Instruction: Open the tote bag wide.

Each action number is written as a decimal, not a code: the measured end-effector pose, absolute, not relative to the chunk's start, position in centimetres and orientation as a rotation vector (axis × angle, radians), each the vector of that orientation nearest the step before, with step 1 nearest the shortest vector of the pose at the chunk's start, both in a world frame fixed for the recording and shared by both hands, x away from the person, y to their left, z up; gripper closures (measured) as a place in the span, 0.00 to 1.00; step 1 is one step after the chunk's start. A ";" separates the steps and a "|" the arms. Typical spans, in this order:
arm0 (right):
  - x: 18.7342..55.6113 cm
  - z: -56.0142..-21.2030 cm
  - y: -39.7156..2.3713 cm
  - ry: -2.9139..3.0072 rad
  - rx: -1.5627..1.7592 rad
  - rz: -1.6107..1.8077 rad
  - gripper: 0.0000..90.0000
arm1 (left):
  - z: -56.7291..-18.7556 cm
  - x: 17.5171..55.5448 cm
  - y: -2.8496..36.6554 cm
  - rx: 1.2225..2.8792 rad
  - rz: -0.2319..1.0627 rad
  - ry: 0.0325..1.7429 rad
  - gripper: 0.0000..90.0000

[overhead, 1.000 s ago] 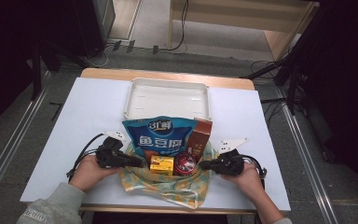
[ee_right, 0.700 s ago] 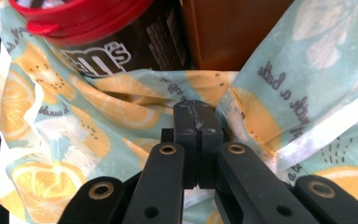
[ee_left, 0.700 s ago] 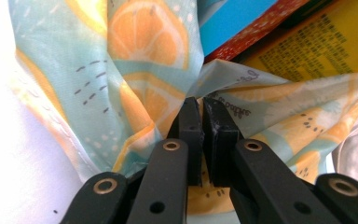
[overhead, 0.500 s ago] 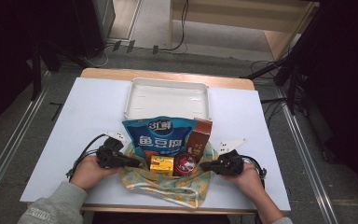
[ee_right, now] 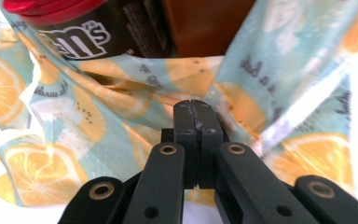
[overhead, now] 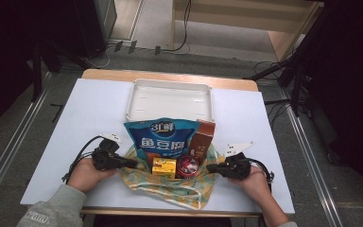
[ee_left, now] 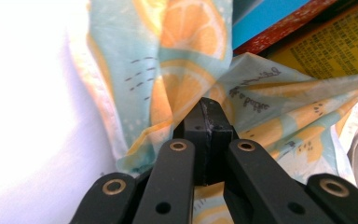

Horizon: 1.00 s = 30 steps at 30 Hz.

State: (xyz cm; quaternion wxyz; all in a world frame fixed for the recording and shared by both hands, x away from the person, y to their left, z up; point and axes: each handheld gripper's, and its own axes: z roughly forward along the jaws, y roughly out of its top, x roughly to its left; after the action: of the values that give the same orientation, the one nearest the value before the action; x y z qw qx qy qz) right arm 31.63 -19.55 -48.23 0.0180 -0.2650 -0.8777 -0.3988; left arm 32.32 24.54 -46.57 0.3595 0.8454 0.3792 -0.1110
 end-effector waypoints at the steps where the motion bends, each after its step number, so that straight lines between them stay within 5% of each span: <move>1: 31.7 -48.2 -19.5 -2.723 -0.827 -1.239 1.00 | -46.6 32.4 24.6 2.176 -0.298 0.978 1.00; 30: 32.7 -41.9 -21.6 -2.660 -0.900 -1.473 1.00 | -39.9 33.8 25.9 2.110 -0.198 0.854 1.00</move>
State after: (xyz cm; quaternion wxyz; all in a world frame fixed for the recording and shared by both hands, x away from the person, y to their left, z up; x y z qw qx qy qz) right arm 32.74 -21.61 -41.89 -0.0147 -0.2837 -0.8387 -0.4646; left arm 33.79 25.93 -39.95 0.4152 0.8401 0.3399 -0.0788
